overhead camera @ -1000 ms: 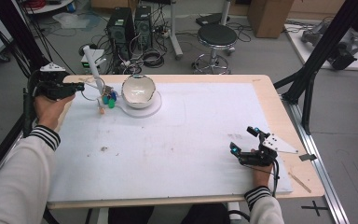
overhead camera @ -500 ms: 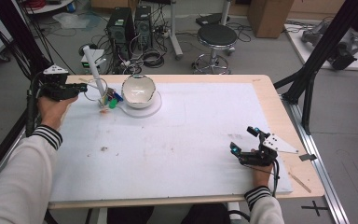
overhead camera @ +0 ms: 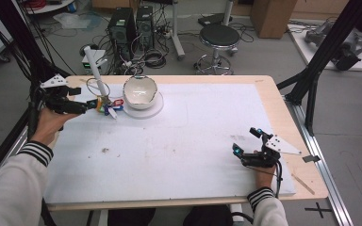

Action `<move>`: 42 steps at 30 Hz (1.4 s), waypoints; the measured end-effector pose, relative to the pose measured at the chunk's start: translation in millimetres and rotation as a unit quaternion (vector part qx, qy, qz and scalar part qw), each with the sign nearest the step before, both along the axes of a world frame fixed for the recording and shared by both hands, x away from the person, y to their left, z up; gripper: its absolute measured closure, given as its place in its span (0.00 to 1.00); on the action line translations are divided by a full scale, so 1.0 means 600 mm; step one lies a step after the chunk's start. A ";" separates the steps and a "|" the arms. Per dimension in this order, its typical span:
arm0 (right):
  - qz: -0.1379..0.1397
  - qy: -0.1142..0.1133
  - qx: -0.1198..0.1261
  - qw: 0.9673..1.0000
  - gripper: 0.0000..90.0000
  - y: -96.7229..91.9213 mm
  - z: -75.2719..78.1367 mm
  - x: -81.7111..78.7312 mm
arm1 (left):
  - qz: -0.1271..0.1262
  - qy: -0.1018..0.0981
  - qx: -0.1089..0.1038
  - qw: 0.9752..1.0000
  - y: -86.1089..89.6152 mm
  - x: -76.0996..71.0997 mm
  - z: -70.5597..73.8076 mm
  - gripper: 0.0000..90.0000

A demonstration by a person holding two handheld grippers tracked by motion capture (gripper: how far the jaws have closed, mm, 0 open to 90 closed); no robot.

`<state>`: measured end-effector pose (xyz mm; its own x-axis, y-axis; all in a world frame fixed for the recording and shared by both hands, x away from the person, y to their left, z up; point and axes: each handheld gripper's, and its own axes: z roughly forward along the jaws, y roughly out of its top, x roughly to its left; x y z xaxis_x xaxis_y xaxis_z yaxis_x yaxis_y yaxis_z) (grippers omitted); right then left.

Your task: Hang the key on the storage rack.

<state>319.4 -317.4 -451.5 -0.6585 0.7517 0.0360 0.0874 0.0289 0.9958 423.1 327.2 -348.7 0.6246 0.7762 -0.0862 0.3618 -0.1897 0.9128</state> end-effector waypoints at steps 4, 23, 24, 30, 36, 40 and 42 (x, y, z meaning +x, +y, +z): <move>0.000 0.000 -0.001 1.000 0.01 -0.001 0.000 0.000 | -0.019 -0.043 -0.006 0.999 -0.018 -0.031 -0.003 0.02; 0.002 0.000 0.000 1.000 0.01 -0.001 0.000 0.000 | -0.052 -0.107 -0.078 0.990 -0.060 -0.158 -0.104 0.02; 0.001 -0.001 -0.001 1.000 0.01 -0.001 0.000 0.000 | -0.050 -0.113 -0.083 0.989 -0.060 -0.163 -0.112 0.02; 0.002 0.000 0.001 1.000 0.01 -0.001 0.000 0.000 | -0.044 -0.129 -0.103 0.985 -0.054 -0.189 -0.148 0.02; 0.002 0.000 0.001 1.000 0.01 -0.001 0.000 0.000 | -0.027 -0.157 -0.118 0.980 -0.050 -0.209 -0.170 0.02; 0.002 -0.001 0.000 1.000 0.01 -0.001 0.000 0.000 | -0.021 -0.168 -0.112 0.979 -0.052 -0.213 -0.171 0.02; 0.002 -0.001 0.000 1.000 0.01 -0.001 0.000 0.000 | -0.017 -0.166 -0.113 0.979 -0.052 -0.214 -0.172 0.02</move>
